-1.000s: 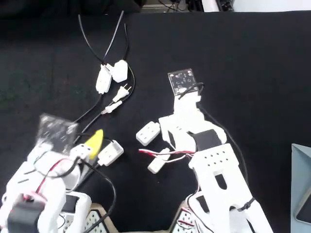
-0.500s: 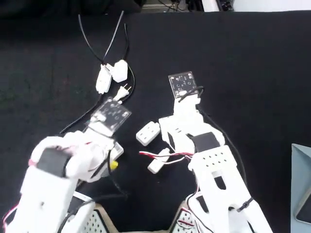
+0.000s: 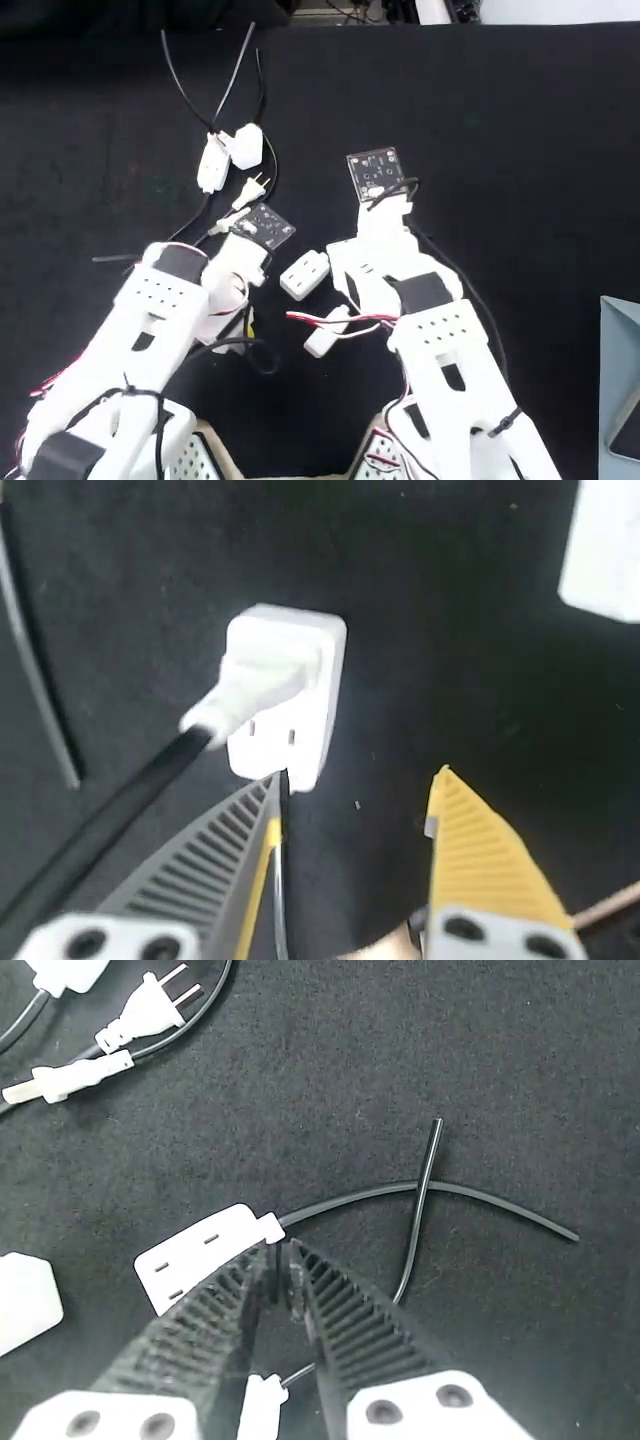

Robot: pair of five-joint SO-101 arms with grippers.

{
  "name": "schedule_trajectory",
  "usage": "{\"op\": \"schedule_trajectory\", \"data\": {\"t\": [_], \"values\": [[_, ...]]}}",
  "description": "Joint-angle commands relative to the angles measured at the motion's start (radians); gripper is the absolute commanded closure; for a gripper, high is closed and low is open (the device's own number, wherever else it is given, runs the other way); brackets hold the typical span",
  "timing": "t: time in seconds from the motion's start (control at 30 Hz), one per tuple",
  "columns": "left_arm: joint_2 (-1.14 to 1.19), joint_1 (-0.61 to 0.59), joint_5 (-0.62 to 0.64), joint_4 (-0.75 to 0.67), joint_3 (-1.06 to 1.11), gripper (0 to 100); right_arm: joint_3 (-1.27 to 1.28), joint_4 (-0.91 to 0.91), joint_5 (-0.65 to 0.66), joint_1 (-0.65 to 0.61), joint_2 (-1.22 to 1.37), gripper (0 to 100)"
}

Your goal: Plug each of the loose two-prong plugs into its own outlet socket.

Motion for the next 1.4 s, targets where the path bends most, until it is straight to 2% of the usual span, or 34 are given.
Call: {"op": "schedule_trajectory", "data": {"t": [0.0, 0.17, 0.33, 0.7, 1.03, 1.2, 1.37], "values": [[0.037, -0.044, -0.009, -0.124, 0.022, 76, -0.004, -0.017, -0.009, 0.014, -0.016, 98.6], [0.091, -0.111, -0.009, -0.212, 0.033, 76, -0.004, -0.015, -0.009, 0.014, -0.016, 98.6], [0.14, -0.116, -0.005, -0.241, 0.033, 77, -0.004, -0.015, -0.009, 0.014, -0.016, 98.6], [0.146, -0.116, -0.009, -0.235, -0.033, 98, -0.004, -0.014, -0.009, 0.012, -0.016, 98.6], [0.146, -0.297, -0.008, -0.232, -0.278, 97, -0.004, -0.011, -0.009, 0.009, -0.016, 98.6], [0.158, -0.34, -0.008, -0.242, -0.409, 97, -0.004, -0.011, -0.009, 0.009, -0.016, 98.6], [0.221, -0.34, -0.003, -0.359, -0.47, 97, -0.004, -0.011, -0.009, 0.009, -0.016, 98.6]]}}
